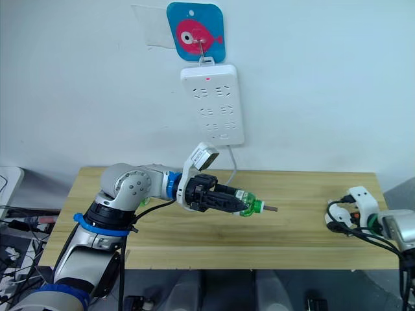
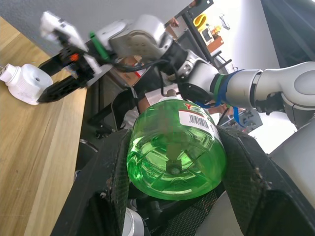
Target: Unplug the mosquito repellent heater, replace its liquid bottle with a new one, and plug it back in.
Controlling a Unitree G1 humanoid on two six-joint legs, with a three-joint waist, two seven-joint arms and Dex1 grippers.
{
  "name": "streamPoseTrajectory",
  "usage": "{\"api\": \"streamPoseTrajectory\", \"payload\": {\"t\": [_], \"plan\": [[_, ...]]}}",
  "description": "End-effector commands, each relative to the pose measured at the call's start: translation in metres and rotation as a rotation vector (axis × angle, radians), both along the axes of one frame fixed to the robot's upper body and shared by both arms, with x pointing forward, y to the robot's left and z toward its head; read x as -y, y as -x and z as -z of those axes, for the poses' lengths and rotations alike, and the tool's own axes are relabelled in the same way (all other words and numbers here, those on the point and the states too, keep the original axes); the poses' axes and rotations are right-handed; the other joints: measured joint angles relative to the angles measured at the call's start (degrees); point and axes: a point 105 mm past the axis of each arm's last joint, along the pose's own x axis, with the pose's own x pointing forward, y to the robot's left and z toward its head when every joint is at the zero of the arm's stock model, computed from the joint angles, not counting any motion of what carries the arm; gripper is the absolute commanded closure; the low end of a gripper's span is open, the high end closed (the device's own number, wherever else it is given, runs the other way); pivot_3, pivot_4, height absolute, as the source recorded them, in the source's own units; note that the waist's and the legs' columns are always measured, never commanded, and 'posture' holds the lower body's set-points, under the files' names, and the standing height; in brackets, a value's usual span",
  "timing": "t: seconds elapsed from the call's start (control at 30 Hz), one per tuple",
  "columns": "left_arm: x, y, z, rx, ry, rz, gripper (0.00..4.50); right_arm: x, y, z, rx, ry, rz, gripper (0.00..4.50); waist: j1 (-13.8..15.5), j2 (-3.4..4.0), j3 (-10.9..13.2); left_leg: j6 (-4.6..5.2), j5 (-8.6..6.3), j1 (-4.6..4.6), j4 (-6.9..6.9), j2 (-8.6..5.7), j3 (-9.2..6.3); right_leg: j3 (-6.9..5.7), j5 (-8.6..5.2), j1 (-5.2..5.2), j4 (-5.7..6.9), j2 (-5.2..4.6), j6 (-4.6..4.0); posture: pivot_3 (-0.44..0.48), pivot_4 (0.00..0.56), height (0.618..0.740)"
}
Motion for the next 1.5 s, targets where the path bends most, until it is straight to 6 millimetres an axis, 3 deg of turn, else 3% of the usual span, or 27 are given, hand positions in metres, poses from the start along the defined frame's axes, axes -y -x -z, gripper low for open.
{"api": "streamPoseTrajectory", "payload": {"t": [0.03, 0.13, 0.23, 0.4, 0.57, 0.67, 0.8, 1.17, 1.5], "plan": [[0.001, 0.005, -0.007, 0.019, 0.034, 0.026, 2.23, -0.007, 0.012, -0.043, 0.083, -0.024, 0.018, 0.03, 0.0, 0.0, 0.0, 0.01, -0.01, 0.0, 0.01, 0.0, 0.0, 0.0, 0.0, 0.0, 0.01, 0.0, 0.0, 0.054, 0.306, 0.74], [0.0, 0.003, -0.009, 0.024, 0.044, 0.023, 2.23, -0.024, 0.029, -0.074, 0.147, -0.064, 0.026, 0.03, -0.1, 0.02, 0.0, 0.01, -0.01, 0.0, -0.02, 0.0, -0.03, -0.01, 0.0, 0.0, 0.02, 0.01, 0.0, 0.031, 0.304, 0.74], [0.001, 0.001, -0.013, 0.037, 0.062, 0.017, 2.23, -0.04, 0.039, -0.09, 0.219, -0.104, 0.035, 0.03, -0.2, -0.01, 0.0, 0.0, 0.0, 0.01, -0.01, 0.01, -0.02, 0.0, 0.0, 0.02, 0.01, 0.01, 0.0, 0.004, 0.295, 0.74], [0.01, -0.006, -0.018, 0.155, 0.123, -0.04, 2.23, -0.073, 0.045, -0.106, 0.449, -0.252, 0.019, 0.03, -0.3, 0.01, 0.0, -0.1, 0.05, 0.0, -0.03, 0.03, -0.05, -0.05, 0.0, 0.01, -0.02, 0.02, 0.01, -0.035, 0.279, 0.74], [0.019, -0.015, -0.024, 0.278, 0.195, -0.133, 2.23, -0.095, 0.051, -0.114, 0.648, -0.381, 0.111, 0.03, -0.3, 0.03, 0.0, -0.14, 0.07, -0.01, -0.05, 0.04, -0.04, -0.05, 0.0, 0.0, -0.05, 0.0, 0.01, -0.059, 0.279, 0.74], [0.026, -0.02, -0.026, 0.408, 0.26, -0.207, 2.23, -0.126, 0.058, -0.119, 0.768, -0.525, 0.129, 0.03, -0.5, 0.05, 0.0, -0.18, 0.09, 0.02, -0.13, 0.06, -0.01, -0.02, 0.0, -0.04, -0.03, 0.01, 0.0, -0.066, 0.278, 0.74], [0.036, -0.02, -0.028, 0.535, 0.32, -0.249, 2.23, -0.15, 0.061, -0.132, 0.854, -0.696, 0.193, 0.03, -0.7, 0.08, 0.0, -0.2, 0.1, -0.01, -0.15, 0.09, 0.06, 0.04, 0.0, -0.08, -0.03, 0.0, 0.0, -0.067, 0.285, 0.74], [0.053, -0.022, -0.017, 0.683, 0.365, -0.277, 2.23, -0.181, 0.05, -0.172, 0.83, -1.02, 0.375, 0.03, -2.1, 0.05, 0.0, -0.02, -0.01, -0.01, -0.12, -0.02, 0.13, 0.14, 0.01, -0.08, -0.07, -0.05, 0.07, -0.069, 0.297, 0.74], [0.059, -0.026, -0.031, 0.737, 0.413, -0.321, 2.23, -0.196, 0.047, -0.167, 0.759, -1.076, 0.431, 0.03, -2.2, 0.05, 0.0, -0.03, 0.0, -0.05, -0.15, -0.02, 0.04, 0.07, -0.01, -0.09, -0.11, -0.03, 0.08, -0.056, 0.291, 0.74]]}}
